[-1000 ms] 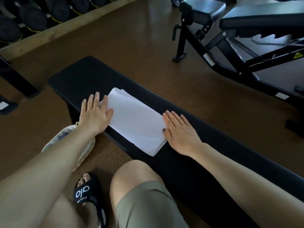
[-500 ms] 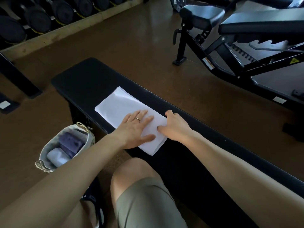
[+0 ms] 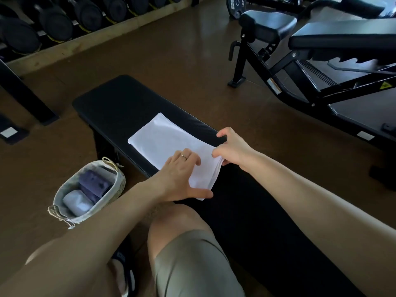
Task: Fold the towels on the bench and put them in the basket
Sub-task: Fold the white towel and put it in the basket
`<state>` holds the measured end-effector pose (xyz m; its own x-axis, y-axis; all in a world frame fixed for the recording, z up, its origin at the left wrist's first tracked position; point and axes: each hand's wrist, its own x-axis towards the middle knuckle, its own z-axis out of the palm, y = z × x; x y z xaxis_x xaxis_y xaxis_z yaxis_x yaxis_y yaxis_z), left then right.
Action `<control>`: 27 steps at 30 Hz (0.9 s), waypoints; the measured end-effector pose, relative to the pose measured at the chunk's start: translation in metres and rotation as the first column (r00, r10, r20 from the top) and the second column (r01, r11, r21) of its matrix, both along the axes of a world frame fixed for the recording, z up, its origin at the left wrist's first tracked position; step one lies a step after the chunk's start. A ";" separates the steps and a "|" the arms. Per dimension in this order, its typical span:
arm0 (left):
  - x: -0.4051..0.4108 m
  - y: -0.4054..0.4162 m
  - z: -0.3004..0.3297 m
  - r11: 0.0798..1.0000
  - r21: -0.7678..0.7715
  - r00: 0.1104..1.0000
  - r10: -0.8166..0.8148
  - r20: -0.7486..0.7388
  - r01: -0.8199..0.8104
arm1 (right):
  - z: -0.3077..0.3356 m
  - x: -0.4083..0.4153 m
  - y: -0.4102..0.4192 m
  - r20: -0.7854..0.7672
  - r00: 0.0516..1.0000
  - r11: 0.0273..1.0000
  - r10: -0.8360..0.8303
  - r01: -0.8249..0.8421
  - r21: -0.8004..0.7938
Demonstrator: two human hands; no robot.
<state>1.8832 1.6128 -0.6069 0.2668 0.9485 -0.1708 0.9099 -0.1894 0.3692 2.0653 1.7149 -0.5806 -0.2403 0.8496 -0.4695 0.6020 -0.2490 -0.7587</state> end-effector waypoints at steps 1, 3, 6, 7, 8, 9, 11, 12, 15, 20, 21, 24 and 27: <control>0.002 -0.003 0.002 1.000 0.005 1.000 -0.012 0.005 0.012 | 0.002 -0.004 0.001 -0.017 1.000 1.000 0.008 -0.008 -0.009; 0.008 -0.008 0.003 0.999 0.043 0.999 -0.014 -0.029 0.016 | 0.006 -0.011 0.002 -0.058 0.998 1.000 0.014 -0.016 -0.024; 0.017 -0.015 0.001 0.987 0.149 0.996 0.071 -0.045 -0.064 | 0.011 -0.023 0.005 -0.139 0.989 0.997 -0.054 0.046 -0.058; 0.019 -0.017 0.000 0.981 0.171 0.994 0.104 -0.031 -0.097 | 0.011 -0.027 0.006 -0.164 0.981 0.993 -0.101 0.089 -0.078; 0.022 -0.019 -0.001 0.974 0.184 0.991 0.136 -0.018 -0.130 | 0.011 -0.030 0.007 -0.189 0.970 0.986 -0.152 0.135 -0.099; 0.025 -0.021 -0.002 0.967 0.195 0.985 0.171 -0.012 -0.165 | 0.010 -0.033 0.008 -0.213 0.957 0.977 -0.196 0.173 -0.121; 0.034 -0.023 -0.003 0.945 0.215 0.967 0.255 -0.006 -0.248 | 0.008 -0.036 0.010 -0.254 0.935 0.965 -0.246 0.212 -0.153; 0.038 -0.023 -0.002 0.930 0.218 0.954 0.301 0.014 -0.297 | 0.007 -0.037 0.011 -0.275 0.927 0.962 -0.254 0.213 -0.168; 0.039 -0.021 -0.001 0.908 0.174 0.925 0.374 0.071 -0.381 | 0.006 -0.034 0.011 -0.328 0.918 0.967 -0.223 0.165 -0.196; 0.020 -0.019 0.005 0.927 0.058 0.925 0.364 0.109 -0.371 | 0.005 -0.024 0.018 -0.471 0.854 0.948 -0.221 0.075 -0.309; 0.015 -0.018 0.007 0.924 0.040 0.920 0.374 0.118 -0.381 | 0.004 -0.022 0.019 -0.495 0.843 0.944 -0.211 0.044 -0.327; -0.001 -0.017 0.011 0.912 -0.060 0.898 0.409 0.163 -0.405 | 0.002 -0.018 0.023 -0.520 0.841 0.940 -0.148 -0.045 -0.339; -0.012 -0.017 0.013 0.898 -0.179 0.872 0.434 0.225 -0.401 | -0.001 -0.016 0.024 -0.454 0.891 0.963 0.003 -0.125 -0.239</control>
<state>1.8707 1.5956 -0.5939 -0.0999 0.9567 -0.2734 0.7665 0.2492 0.5919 2.0492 1.7386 -0.5814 -0.5248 0.6909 -0.4973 0.2365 -0.4428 -0.8649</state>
